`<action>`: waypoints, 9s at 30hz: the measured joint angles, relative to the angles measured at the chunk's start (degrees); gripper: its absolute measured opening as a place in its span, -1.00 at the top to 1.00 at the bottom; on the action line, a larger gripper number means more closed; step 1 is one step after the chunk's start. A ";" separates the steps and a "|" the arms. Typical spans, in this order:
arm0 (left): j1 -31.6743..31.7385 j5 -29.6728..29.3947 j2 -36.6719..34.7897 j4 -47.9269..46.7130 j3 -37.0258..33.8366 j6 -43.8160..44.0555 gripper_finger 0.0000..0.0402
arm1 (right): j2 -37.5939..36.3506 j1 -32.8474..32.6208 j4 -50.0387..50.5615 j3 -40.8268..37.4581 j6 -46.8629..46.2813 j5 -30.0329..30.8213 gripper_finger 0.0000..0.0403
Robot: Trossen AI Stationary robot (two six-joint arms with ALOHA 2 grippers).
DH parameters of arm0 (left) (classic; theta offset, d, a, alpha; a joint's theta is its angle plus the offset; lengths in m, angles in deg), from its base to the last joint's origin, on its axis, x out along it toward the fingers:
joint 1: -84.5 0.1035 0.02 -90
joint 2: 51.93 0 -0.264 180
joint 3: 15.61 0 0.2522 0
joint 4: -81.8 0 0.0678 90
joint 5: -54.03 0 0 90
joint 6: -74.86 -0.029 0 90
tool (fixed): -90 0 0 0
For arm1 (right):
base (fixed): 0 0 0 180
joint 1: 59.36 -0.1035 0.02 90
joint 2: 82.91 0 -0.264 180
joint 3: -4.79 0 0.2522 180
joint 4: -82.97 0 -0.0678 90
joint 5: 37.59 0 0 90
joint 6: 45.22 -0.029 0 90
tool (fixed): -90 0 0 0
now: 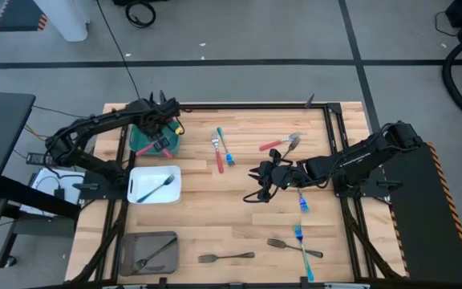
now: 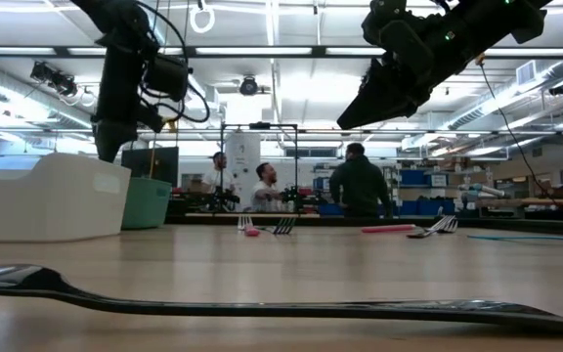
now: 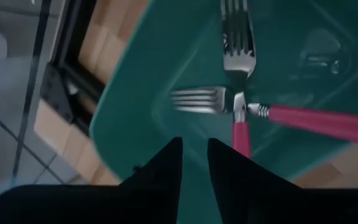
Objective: Sort silverware by color (type)
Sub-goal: Put the blue fork into the white bin
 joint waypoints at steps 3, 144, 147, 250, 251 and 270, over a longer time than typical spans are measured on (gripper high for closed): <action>-0.94 0.21 -0.01 -4.79 3.84 3.47 0.57 | 0.00 0.05 0.00 0.00 0.02 0.07 0.62; -16.09 62.55 -14.93 80.46 -19.34 -0.86 0.57 | 0.00 32.22 -14.27 -0.02 1.27 -20.68 0.37; -15.81 62.60 -18.71 76.31 -19.32 -3.27 0.57 | 0.00 30.18 -14.99 -0.02 1.25 -18.89 0.37; -15.94 62.50 -25.20 66.65 -19.32 -7.90 0.57 | 40.87 25.33 0.55 28.11 -11.51 -9.55 0.61; -15.94 62.51 -25.20 66.63 -19.32 -7.90 0.57 | 40.87 25.35 0.62 28.08 -11.06 -9.53 0.69; -15.93 62.49 -25.20 65.50 -19.32 -8.00 0.57 | 35.80 26.23 5.07 27.52 -4.70 -9.95 0.91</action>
